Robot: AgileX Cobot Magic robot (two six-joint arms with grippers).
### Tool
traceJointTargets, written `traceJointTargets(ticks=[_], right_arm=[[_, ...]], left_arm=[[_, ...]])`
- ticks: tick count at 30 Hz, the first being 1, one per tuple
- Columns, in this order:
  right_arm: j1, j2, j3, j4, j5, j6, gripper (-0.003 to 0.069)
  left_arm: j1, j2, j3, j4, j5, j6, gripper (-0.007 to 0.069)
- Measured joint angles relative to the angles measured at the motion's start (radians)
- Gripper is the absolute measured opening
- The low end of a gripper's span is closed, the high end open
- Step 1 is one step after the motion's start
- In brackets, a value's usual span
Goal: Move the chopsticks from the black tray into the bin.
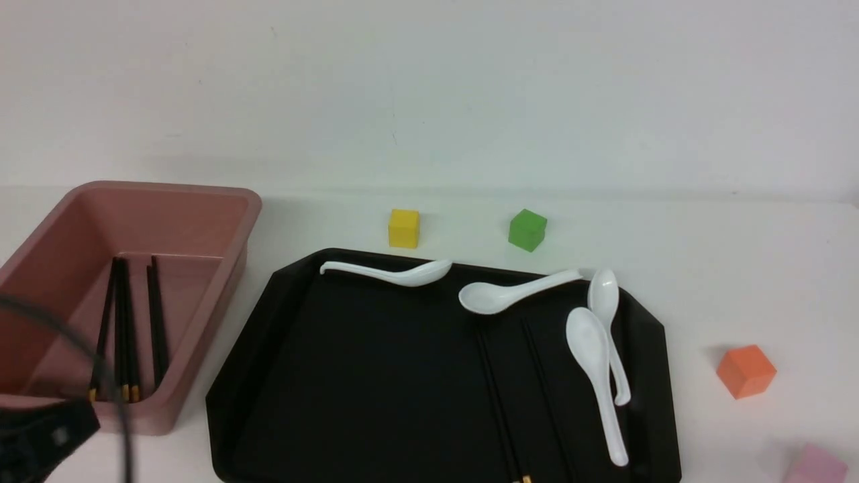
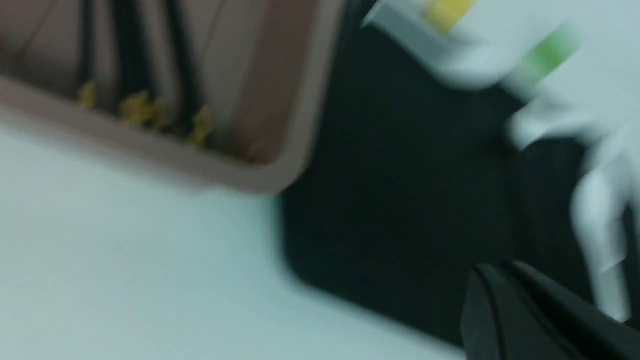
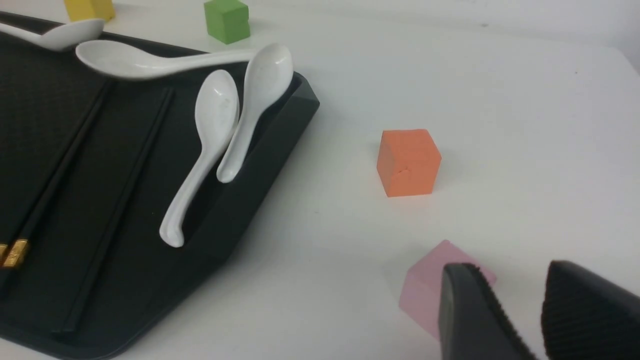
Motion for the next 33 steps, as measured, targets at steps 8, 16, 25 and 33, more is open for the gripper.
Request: traceJointTargets(ticks=[8,16,25,33], right_arm=[[0.0,0.0,0.0,0.0,0.0,0.0,0.0242],[0.0,0.0,0.0,0.0,0.0,0.0,0.0242],[0.0,0.0,0.0,0.0,0.0,0.0,0.0242],[0.0,0.0,0.0,0.0,0.0,0.0,0.0242]], left_arm=[[0.0,-0.248,0.075,-0.042,-0.088,0.003,-0.0013],[0.0,-0.248,0.075,-0.046,-0.088,0.003,-0.0013],[0.0,-0.248,0.075,-0.048,-0.088,0.005,-0.0013],[0.0,-0.248,0.075,-0.048,-0.088,0.006,-0.0011]])
